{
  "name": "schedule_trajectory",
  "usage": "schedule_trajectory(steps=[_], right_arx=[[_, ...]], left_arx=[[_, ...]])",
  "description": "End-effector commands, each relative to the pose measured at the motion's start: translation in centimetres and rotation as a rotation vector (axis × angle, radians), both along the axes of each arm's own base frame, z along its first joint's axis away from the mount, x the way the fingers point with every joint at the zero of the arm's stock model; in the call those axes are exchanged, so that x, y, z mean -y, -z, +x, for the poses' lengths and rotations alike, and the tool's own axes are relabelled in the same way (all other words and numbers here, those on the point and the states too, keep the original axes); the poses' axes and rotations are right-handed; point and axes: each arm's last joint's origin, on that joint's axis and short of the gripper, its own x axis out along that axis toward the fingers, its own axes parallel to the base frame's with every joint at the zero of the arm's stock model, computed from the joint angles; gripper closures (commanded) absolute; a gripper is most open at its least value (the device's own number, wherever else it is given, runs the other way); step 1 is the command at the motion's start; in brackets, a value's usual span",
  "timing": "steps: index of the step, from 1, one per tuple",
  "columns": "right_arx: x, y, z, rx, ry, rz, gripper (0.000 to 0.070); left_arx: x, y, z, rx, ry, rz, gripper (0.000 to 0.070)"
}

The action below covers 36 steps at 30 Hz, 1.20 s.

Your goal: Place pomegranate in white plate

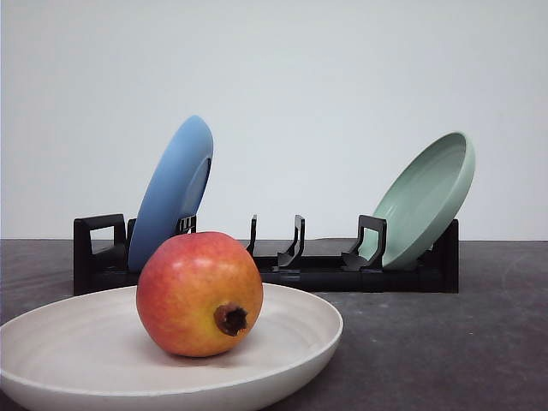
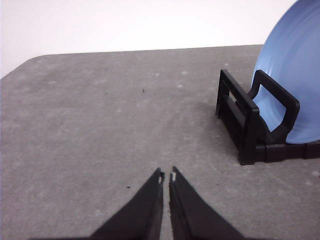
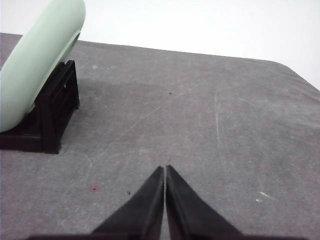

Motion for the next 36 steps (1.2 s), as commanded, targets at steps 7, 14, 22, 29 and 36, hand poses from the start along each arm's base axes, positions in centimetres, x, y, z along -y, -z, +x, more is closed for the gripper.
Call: schedule_trajectory(steps=[7,14,22,29,36], right_arx=[[0.02,0.02,0.02,0.008,0.005,0.006,0.0700],[0.02,0.02,0.02,0.008,0.005,0.006,0.0700],[0.02,0.02,0.02,0.008,0.005,0.006,0.0700],[0.02,0.02,0.02,0.008,0.005,0.006,0.0700],[0.02,0.02,0.02,0.008,0.005,0.006,0.0700]], left_arx=[[0.04,0.34,0.03,-0.011,0.010,-0.001,0.0700],[0.04,0.34,0.03,-0.011,0.010,-0.001,0.0700],[0.04,0.34,0.03,-0.011,0.010,-0.001,0.0700],[0.04,0.34,0.03,-0.011,0.010,-0.001,0.0700],[0.04,0.34,0.03,-0.012,0.010,-0.001,0.0700]])
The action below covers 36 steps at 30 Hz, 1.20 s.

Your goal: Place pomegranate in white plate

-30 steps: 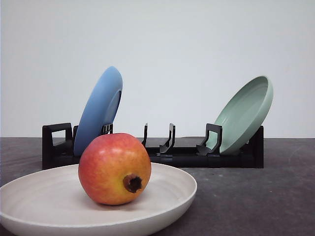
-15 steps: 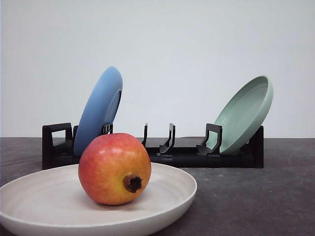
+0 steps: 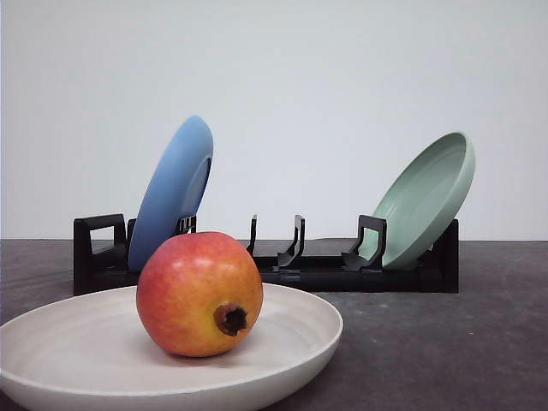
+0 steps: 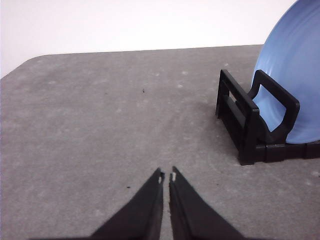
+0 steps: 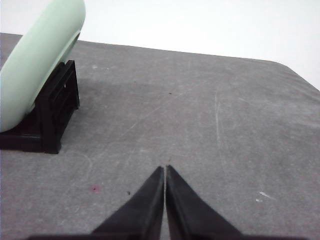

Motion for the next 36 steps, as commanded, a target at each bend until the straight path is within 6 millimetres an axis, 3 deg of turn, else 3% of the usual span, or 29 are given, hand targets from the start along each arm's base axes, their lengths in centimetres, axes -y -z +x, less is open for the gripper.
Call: schedule_trajectory(steps=[1,36], right_arx=[[0.02,0.02,0.02,0.008,0.005,0.006,0.0700],[0.02,0.02,0.02,0.008,0.005,0.006,0.0700]], left_arx=[[0.04,0.35,0.03,-0.012,0.010,-0.001,0.0700],[0.04,0.34,0.03,-0.012,0.010,-0.001,0.0700]])
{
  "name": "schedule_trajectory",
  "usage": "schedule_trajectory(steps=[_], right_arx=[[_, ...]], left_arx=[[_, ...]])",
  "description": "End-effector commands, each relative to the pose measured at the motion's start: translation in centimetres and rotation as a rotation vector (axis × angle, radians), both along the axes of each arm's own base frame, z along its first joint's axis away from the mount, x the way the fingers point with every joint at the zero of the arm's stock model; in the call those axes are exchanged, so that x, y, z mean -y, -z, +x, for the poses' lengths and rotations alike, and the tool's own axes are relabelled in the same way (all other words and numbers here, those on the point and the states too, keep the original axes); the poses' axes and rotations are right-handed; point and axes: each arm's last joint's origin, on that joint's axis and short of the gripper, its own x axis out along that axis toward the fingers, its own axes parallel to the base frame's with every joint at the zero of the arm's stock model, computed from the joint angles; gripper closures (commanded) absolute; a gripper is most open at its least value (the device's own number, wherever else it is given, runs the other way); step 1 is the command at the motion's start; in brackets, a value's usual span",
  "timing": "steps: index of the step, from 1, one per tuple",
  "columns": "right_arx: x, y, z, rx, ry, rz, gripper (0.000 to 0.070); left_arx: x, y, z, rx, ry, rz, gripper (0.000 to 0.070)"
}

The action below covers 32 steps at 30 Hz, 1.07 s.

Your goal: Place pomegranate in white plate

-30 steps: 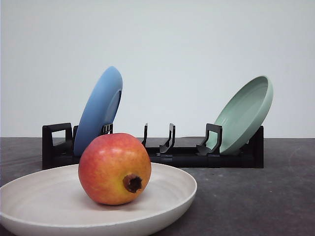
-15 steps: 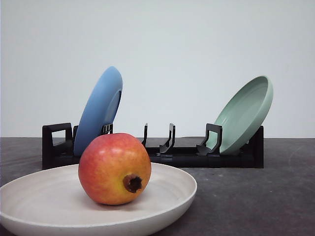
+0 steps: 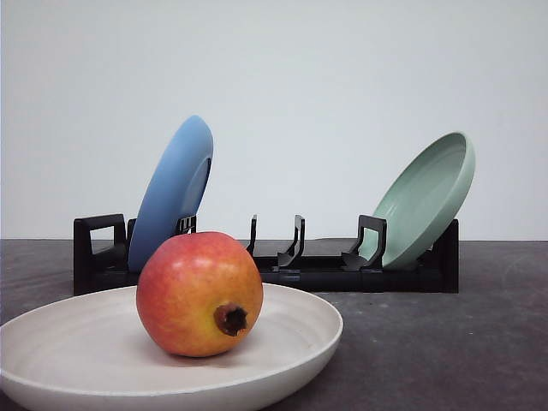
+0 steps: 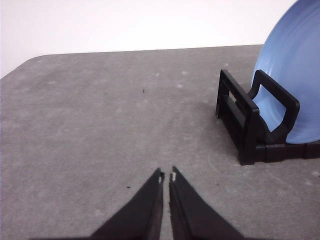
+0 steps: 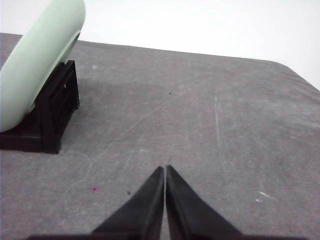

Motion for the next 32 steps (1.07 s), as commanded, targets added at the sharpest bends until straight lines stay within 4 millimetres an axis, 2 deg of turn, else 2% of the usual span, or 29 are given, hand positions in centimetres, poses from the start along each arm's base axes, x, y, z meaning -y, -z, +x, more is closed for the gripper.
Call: schedule_trajectory(steps=[1,32], right_arx=[[0.02,0.02,0.02,0.008,0.005,0.006,0.0700],[0.02,0.02,0.02,0.008,0.005,0.006,0.0700]], left_arx=[[0.04,0.35,0.03,-0.012,0.010,-0.001,0.0700],[0.04,0.34,0.03,-0.011,0.010,-0.001,0.0700]])
